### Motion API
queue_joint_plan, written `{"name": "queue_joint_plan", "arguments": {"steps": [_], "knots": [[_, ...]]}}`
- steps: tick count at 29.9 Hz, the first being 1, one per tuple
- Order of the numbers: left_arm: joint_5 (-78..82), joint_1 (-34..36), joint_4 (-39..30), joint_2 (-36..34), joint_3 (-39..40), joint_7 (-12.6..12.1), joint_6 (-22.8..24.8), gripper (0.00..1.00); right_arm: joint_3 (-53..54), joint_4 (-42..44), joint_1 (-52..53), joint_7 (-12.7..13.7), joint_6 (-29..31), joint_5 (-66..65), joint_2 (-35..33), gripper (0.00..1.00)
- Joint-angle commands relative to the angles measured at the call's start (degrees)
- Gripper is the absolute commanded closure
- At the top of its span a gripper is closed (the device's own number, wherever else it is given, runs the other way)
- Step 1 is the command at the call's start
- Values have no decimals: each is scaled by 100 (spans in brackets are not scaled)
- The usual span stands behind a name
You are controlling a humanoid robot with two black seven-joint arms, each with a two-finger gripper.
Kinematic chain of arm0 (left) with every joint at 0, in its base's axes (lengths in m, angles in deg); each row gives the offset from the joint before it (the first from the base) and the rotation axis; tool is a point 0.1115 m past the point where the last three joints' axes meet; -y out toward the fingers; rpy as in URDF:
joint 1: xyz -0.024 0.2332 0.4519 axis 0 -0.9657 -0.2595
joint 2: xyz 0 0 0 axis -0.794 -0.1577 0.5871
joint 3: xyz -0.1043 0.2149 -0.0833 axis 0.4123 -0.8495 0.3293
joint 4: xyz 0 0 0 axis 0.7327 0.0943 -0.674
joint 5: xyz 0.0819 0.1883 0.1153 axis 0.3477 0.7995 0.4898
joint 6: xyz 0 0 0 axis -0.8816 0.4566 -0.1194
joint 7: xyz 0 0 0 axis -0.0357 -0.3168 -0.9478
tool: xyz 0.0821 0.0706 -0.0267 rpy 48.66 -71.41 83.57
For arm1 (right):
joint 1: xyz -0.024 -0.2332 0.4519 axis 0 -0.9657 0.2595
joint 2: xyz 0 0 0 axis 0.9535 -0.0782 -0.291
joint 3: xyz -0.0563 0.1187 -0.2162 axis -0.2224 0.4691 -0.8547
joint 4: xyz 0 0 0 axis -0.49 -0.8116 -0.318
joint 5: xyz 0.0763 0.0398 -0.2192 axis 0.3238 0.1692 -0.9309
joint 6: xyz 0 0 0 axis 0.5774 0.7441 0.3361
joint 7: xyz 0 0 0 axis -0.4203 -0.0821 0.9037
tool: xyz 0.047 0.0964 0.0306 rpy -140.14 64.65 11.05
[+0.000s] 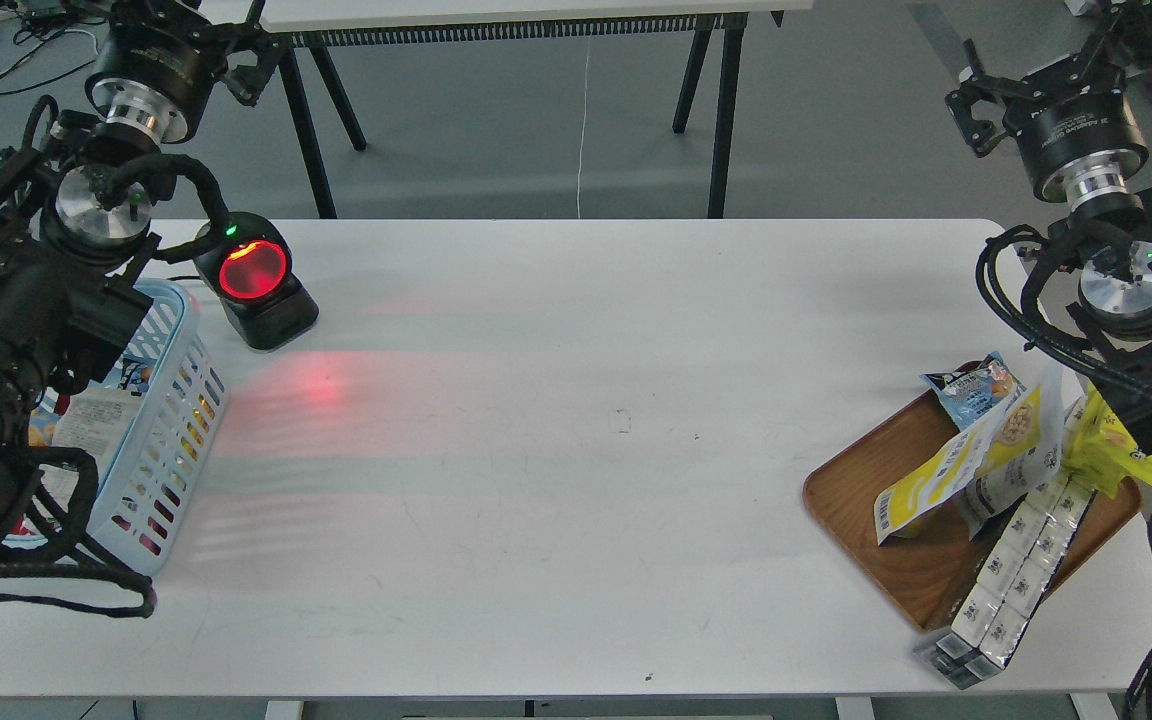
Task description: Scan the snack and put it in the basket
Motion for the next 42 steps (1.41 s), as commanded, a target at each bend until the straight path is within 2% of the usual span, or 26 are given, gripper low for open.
{"name": "queue_joint_plan", "arguments": {"steps": [1,5,11,14,19,24,28,37,42], "knots": [[9,-4,-2,-20,11,0,0,0,-27,-31,137,28,0,2,-42,0],[9,-21,-2,-73,-7,-35,0,0,-377,-83,391,2,0,-77,-69,0],[17,-21,7,-108,-25,-52,0,0,-2045,-416,1725,-24,0,-356,-569,1],[17,-21,7,-134,-60,-52,0,0,-2583,-838,2376,-33,0,-1129,-727,1],[35,-30,7,-126,-69,-70,0,0,-2716,-1673,2931,-130,0,-2903,-930,1],[53,-39,7,-143,-77,-79,0,0,-3049,-2411,3222,-367,0,-4741,-921,1],[53,-39,7,-187,-86,-79,0,0,-3743,-3079,3616,-499,0,-5726,-886,1],[79,-39,-2,-231,-95,-79,0,0,-5343,-5170,4759,-560,0,-7756,-1079,2],[79,-83,7,-231,-95,-70,0,0,-5959,-6226,5164,-1096,0,-9136,-1325,3]]}}
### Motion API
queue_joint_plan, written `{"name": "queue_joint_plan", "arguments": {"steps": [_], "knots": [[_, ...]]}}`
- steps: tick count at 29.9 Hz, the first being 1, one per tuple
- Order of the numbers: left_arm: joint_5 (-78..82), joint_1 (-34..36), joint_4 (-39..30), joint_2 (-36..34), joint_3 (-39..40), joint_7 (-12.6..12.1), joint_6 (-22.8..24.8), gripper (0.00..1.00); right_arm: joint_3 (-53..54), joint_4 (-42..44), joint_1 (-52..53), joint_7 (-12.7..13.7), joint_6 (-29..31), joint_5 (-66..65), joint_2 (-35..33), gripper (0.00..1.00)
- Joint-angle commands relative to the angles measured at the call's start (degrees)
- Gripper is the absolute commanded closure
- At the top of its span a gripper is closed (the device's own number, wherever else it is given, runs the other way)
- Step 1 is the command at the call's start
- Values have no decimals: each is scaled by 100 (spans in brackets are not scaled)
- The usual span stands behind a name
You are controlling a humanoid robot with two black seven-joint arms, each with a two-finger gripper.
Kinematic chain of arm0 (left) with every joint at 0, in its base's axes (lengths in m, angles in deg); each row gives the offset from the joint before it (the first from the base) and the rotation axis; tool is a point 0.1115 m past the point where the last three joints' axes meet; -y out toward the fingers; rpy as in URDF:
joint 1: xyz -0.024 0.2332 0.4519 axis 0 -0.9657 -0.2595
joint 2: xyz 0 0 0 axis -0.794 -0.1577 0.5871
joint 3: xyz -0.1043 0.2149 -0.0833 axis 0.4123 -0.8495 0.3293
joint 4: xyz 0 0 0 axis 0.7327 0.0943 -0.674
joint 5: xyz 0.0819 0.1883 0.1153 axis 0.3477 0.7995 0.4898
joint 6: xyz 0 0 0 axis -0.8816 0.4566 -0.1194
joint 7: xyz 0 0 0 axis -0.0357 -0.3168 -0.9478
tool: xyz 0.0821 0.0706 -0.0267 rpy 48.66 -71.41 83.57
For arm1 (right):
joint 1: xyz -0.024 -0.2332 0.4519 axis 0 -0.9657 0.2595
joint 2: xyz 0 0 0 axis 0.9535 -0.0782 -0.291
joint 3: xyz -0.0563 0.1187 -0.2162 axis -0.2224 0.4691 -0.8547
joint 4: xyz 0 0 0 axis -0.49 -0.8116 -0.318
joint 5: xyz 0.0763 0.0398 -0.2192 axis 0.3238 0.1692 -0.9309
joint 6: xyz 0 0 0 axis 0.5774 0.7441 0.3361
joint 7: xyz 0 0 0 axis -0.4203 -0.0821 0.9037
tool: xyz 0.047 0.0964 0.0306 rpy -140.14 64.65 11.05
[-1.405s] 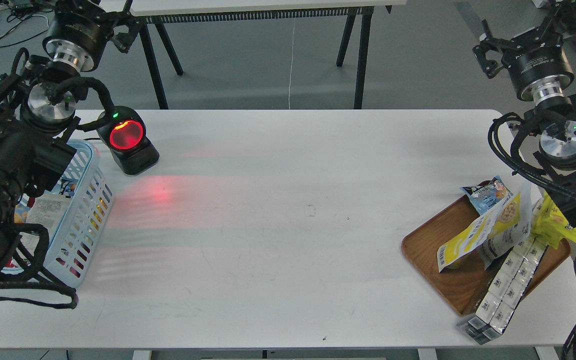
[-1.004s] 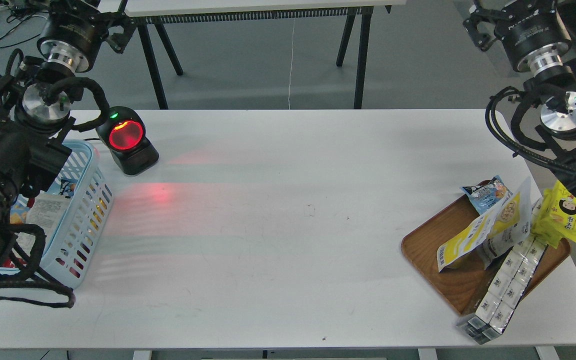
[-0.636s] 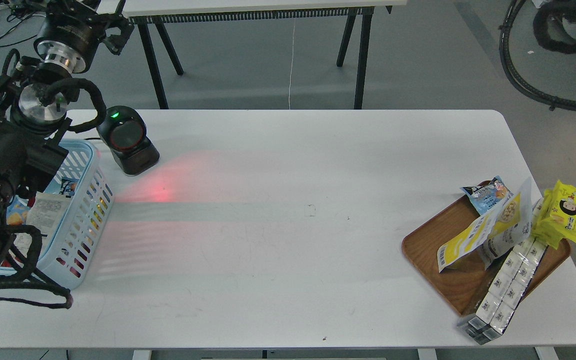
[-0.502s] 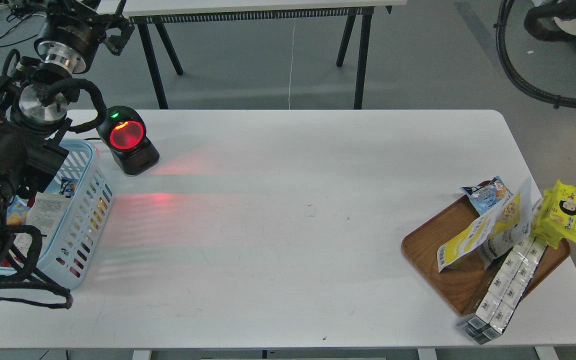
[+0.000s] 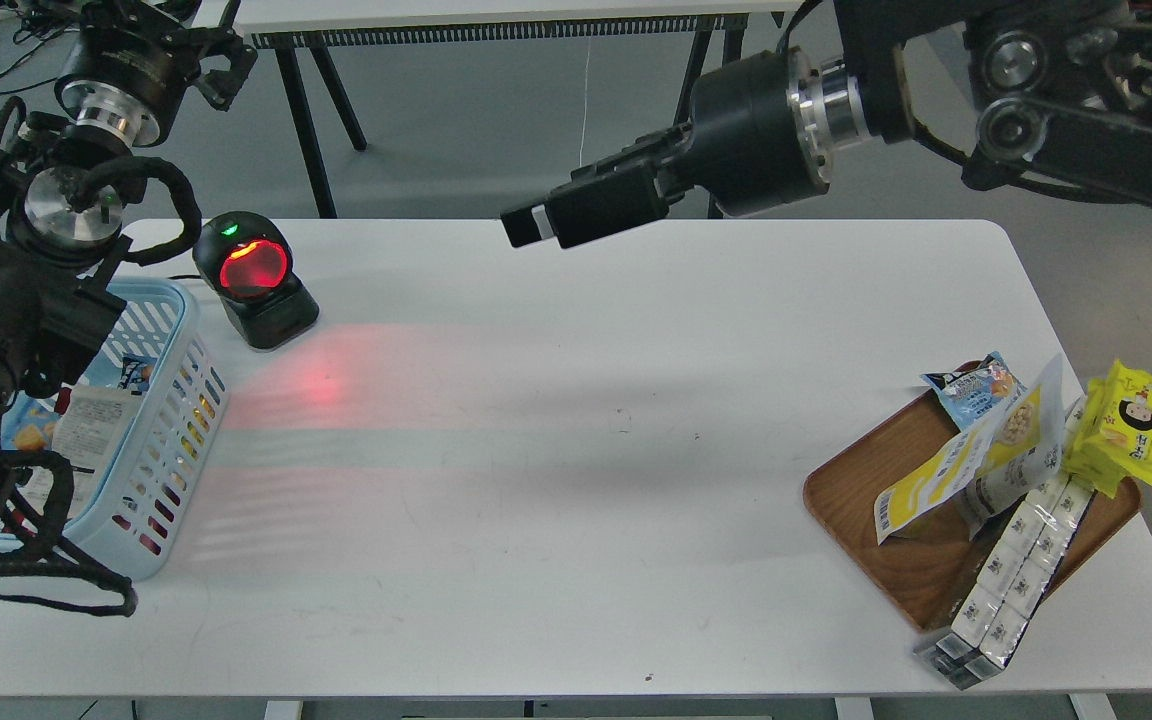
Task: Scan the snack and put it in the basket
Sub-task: 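Move the right gripper down over the yellow snack bag on the tray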
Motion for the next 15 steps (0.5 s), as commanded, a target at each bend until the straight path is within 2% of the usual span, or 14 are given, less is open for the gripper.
{"name": "queue_joint_plan", "arguments": {"steps": [1,8,15], "knots": [[1,-38,10,0,0,9,0,0,-446,-688,252,-345,1,-1073,-150,4],[53,-38,10,0,-149,18,0,0,-1132,-1514,323,-386,1,-2682,-501,7],[80,-38,54,0,-167,18,0,0,-2080,-1534,287,-386,-100,-4527,-774,8]]}}
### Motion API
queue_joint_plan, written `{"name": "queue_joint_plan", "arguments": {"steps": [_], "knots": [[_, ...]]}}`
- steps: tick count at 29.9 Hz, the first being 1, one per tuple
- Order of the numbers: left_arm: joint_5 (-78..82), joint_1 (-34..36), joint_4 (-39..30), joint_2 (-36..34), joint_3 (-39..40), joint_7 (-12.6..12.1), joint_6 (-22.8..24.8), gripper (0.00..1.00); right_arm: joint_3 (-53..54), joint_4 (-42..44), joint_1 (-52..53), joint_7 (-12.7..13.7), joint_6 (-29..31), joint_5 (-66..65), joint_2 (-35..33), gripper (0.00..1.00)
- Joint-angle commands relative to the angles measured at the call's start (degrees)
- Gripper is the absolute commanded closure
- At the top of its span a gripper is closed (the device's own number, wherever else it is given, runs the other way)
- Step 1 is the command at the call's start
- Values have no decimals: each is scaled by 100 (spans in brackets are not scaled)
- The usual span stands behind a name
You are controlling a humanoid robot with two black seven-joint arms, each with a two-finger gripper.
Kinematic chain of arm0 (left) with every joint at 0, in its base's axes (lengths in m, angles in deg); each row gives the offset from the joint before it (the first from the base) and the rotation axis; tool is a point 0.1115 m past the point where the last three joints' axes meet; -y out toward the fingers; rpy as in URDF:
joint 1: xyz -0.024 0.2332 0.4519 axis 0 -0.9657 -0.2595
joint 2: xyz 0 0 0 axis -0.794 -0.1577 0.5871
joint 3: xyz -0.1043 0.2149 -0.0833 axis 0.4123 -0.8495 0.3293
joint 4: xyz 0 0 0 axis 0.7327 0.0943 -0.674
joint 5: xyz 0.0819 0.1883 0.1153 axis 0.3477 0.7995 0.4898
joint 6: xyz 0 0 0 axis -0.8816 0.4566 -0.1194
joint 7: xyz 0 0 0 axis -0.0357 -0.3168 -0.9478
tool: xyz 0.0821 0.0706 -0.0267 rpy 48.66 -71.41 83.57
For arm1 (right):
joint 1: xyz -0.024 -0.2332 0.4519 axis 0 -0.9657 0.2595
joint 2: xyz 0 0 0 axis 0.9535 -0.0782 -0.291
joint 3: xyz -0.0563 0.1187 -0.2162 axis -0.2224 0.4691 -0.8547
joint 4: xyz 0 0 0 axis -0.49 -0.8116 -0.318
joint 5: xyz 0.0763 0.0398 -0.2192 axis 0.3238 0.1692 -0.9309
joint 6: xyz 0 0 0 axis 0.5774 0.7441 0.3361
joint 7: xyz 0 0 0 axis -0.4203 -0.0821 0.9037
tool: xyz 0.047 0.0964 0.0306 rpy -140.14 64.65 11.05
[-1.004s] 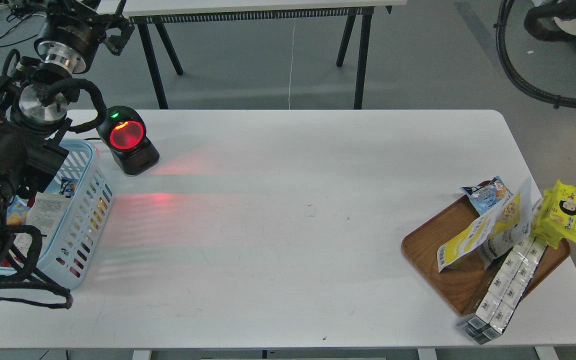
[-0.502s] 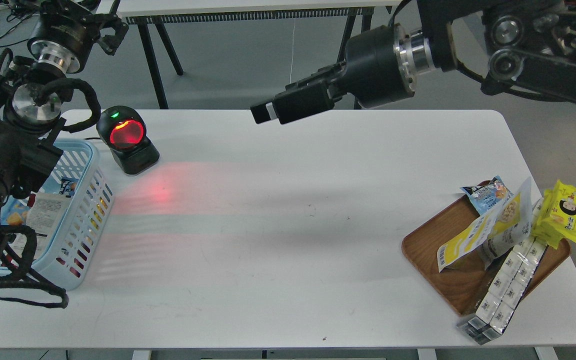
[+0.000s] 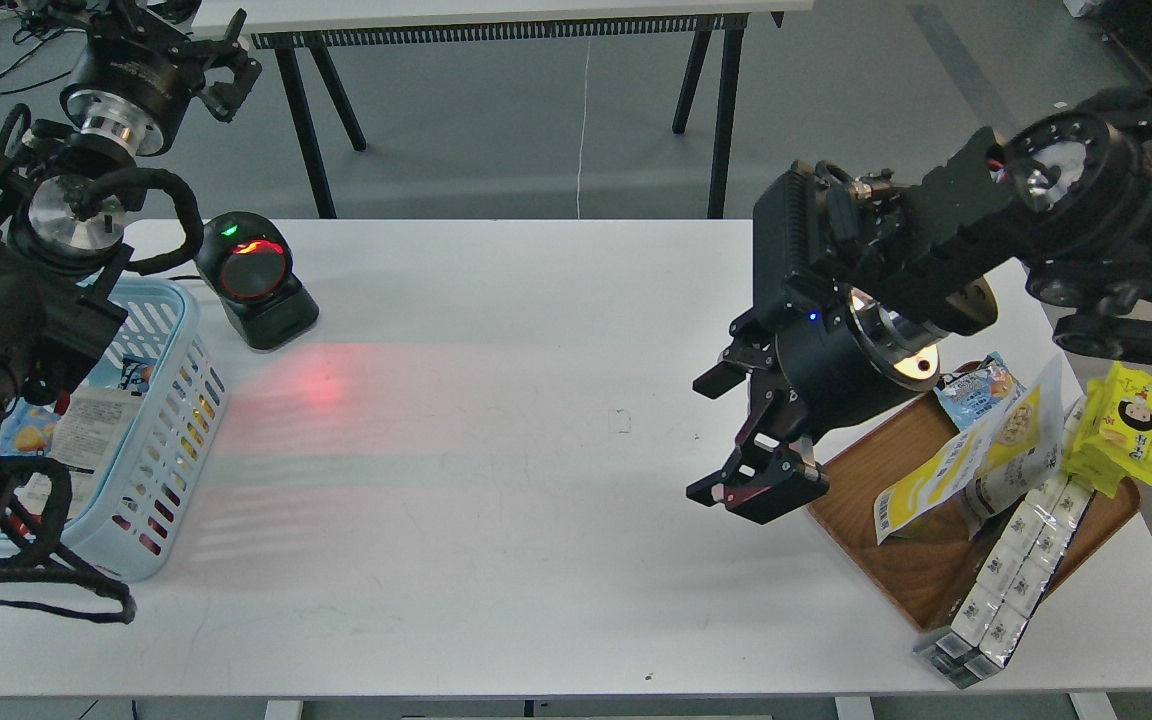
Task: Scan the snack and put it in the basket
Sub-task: 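Move the right gripper down over the yellow snack bag on the tray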
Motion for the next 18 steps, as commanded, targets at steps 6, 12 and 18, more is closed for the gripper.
{"name": "queue_joint_plan", "arguments": {"steps": [6,12,18], "knots": [[8,-9,33,0,-4,0,0,0,-1144,11,-90,2,-777,-1854,-503,9],[17,-17,33,9,-91,18,0,0,-1259,11,-275,2,-865,-1968,-777,15],[8,-9,33,9,-179,35,0,0,-1285,107,-459,2,-865,-2190,-900,21]]}}
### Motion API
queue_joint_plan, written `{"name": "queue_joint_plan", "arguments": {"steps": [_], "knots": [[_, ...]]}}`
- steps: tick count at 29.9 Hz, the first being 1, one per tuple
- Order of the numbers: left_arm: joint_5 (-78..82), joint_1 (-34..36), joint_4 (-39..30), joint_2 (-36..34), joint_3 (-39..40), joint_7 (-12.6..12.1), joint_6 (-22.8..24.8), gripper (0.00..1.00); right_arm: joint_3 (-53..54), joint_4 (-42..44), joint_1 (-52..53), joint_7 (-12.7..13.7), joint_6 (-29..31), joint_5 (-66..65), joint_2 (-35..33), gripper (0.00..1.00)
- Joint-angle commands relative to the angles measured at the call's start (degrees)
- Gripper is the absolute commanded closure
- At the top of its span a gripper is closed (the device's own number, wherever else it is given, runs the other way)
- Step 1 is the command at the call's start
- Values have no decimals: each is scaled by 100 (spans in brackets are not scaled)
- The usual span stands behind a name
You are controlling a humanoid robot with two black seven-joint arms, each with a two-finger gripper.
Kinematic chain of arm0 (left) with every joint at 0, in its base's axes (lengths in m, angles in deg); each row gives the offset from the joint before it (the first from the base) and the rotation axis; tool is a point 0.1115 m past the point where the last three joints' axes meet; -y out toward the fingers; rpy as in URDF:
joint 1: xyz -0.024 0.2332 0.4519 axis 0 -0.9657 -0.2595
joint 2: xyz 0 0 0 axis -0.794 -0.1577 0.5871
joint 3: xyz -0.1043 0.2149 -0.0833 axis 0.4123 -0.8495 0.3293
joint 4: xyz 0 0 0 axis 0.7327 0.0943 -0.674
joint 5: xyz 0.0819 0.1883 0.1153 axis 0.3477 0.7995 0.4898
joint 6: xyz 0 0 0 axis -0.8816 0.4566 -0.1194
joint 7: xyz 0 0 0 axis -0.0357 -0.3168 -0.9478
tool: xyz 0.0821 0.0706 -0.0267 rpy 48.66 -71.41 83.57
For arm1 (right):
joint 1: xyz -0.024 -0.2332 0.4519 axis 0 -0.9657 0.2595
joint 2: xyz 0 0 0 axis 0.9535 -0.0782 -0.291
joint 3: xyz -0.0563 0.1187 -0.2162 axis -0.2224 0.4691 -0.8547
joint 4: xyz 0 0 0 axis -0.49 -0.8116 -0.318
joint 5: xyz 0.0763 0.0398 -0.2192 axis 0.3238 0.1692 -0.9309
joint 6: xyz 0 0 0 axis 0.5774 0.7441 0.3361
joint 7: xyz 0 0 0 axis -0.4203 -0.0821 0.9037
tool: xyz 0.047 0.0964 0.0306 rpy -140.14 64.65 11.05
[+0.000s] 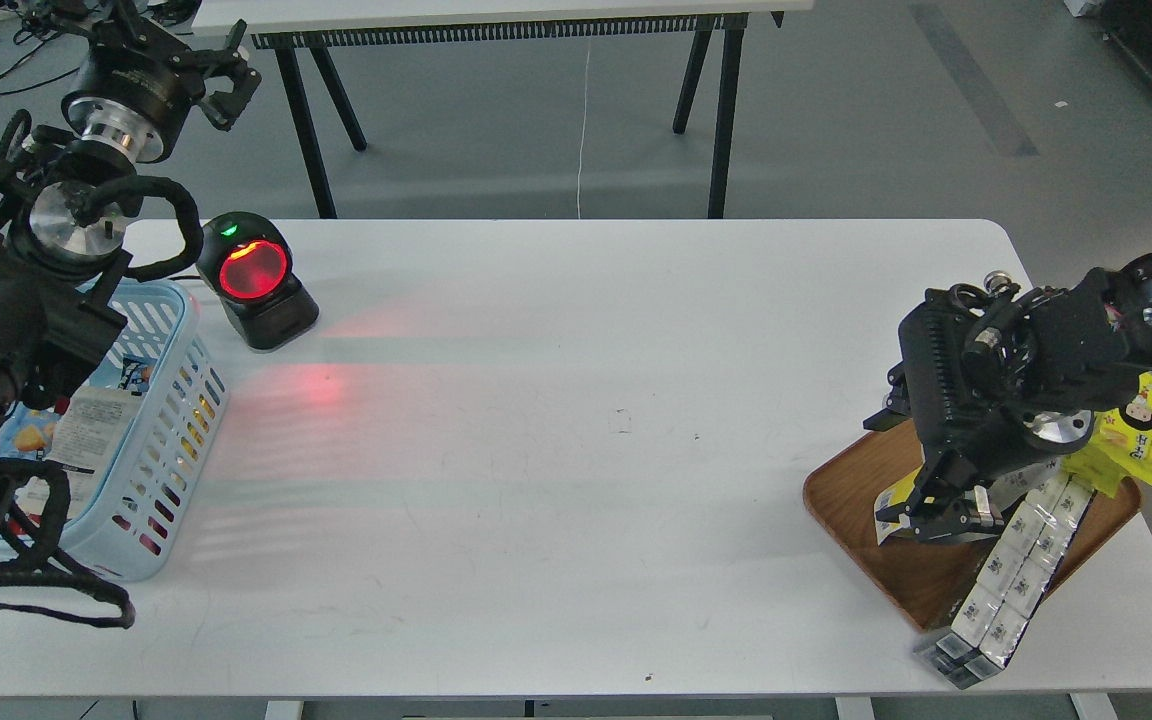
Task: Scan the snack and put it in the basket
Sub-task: 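Move the right gripper down over the yellow snack bag on the tray, then close the right gripper on the yellow-and-white snack bag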
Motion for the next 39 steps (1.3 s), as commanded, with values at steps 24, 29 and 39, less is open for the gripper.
{"name": "queue_joint_plan", "arguments": {"steps": [24,29,39], "knots": [[5,7,15,-16,-22,2,0,0,-3,706,-484,0,7,-38,-40,21],[5,7,15,-16,-22,2,0,0,-12,732,-502,0,-1,-38,-48,21],[5,7,15,-25,-22,11,0,0,5,1180,-615,0,-1,-38,4,21]]}}
